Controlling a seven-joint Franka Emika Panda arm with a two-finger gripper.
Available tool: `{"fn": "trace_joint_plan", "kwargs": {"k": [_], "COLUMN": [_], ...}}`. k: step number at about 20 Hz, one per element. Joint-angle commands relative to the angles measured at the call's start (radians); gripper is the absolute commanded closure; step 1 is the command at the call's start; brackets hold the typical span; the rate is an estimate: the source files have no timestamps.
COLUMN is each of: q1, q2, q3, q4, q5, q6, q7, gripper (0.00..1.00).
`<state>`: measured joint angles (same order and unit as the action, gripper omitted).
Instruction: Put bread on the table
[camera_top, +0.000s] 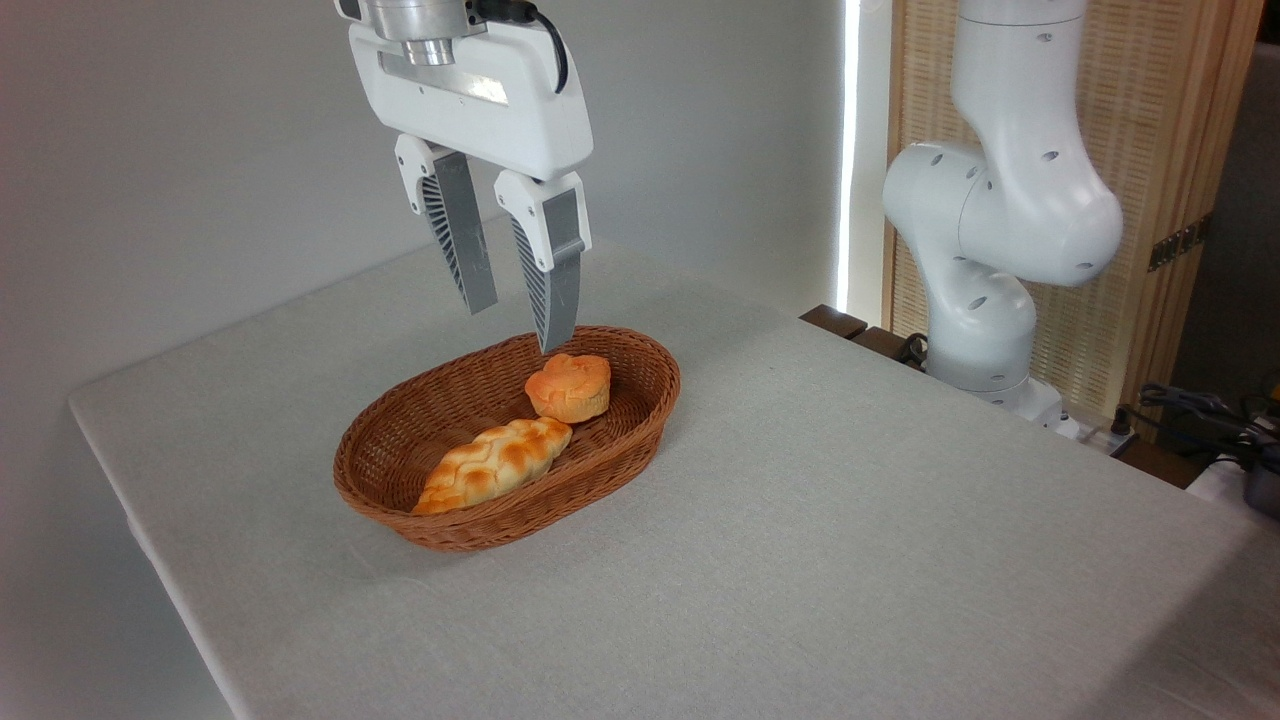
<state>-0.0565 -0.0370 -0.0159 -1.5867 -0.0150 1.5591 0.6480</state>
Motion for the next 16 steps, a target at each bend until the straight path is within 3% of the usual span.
{"fn": "trace_joint_plan", "kwargs": {"k": [1,12,16], "q1": [-0.005,-0.016,-0.066], "q2": [-0.006,-0.031,-0.037], "q3": [0.008,-0.007,-0.010], "q4": [0.007,-0.053,-0.088], "q5": [0.010,-0.008,-0.013], "q6": [-0.028,-0.025,-0.025], "q7": [0.002,-0.011,-0.013], "gripper": [0.00,0.00,0.00]}}
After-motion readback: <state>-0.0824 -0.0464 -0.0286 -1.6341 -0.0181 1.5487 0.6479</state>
